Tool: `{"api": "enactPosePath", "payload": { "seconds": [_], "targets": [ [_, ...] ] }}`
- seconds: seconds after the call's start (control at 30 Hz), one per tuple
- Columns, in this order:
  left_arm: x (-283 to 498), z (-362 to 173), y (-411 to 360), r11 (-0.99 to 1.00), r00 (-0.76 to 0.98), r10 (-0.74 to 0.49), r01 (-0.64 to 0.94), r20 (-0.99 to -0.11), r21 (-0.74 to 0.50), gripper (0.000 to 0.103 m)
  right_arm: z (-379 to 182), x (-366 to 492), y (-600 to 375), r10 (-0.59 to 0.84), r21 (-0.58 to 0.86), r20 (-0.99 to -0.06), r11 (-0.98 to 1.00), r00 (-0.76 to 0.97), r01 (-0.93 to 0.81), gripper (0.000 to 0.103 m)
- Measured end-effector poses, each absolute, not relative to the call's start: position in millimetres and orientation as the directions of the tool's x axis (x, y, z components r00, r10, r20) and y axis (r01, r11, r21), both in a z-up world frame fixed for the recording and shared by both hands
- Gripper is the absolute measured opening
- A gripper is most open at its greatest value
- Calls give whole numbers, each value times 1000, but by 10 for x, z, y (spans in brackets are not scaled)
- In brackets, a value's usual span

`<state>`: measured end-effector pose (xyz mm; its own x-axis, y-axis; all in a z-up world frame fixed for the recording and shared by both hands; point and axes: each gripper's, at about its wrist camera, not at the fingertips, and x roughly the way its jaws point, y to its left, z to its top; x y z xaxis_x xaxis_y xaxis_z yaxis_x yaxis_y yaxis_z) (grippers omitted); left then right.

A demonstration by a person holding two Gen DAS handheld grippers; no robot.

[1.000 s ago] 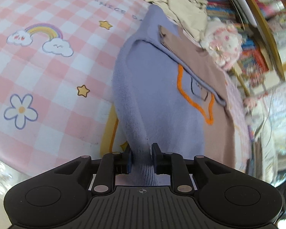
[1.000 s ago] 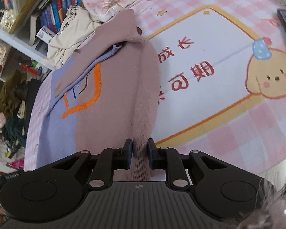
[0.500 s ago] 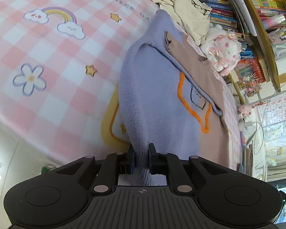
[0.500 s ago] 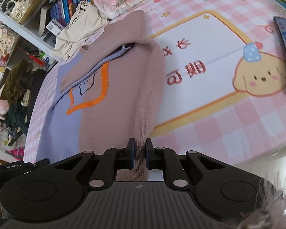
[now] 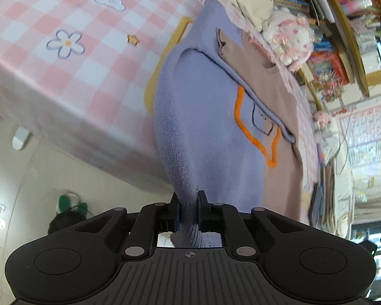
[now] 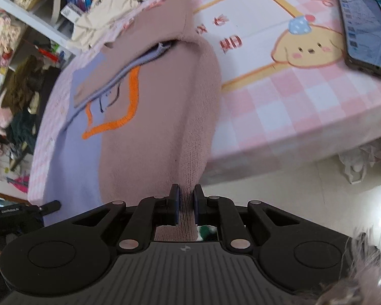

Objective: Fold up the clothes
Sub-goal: 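Lift the hem with both grippers and fold it over toward the collar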

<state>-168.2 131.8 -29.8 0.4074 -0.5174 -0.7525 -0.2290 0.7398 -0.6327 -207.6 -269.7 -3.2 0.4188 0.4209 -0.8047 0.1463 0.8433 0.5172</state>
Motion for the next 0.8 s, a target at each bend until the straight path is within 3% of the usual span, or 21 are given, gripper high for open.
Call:
{"api": "enactPosePath", "payload": {
  "seconds": [0.23, 0.57, 0.73, 0.8],
  "targets": [
    [-1792, -231, 1332, 700, 436, -554, -218, -710, -680, 9, 40, -2166, -2782, 468, 567, -777, 811, 421, 146, 11],
    [-1418, 270, 1325, 526, 619, -641, -77, -454, -847, 9, 620, -1731, -2960, 595, 786, -508, 617, 622, 52, 11],
    [-1053, 335, 1434, 412, 720, -613, -60, -325, -909, 9, 778, -1317, -3058, 576, 864, -377, 501, 725, 51, 11],
    [-863, 346, 1444, 411, 729, -606, -56, -318, -910, 9, 808, -1138, -3093, 545, 876, -360, 476, 758, 74, 11]
  ]
}}
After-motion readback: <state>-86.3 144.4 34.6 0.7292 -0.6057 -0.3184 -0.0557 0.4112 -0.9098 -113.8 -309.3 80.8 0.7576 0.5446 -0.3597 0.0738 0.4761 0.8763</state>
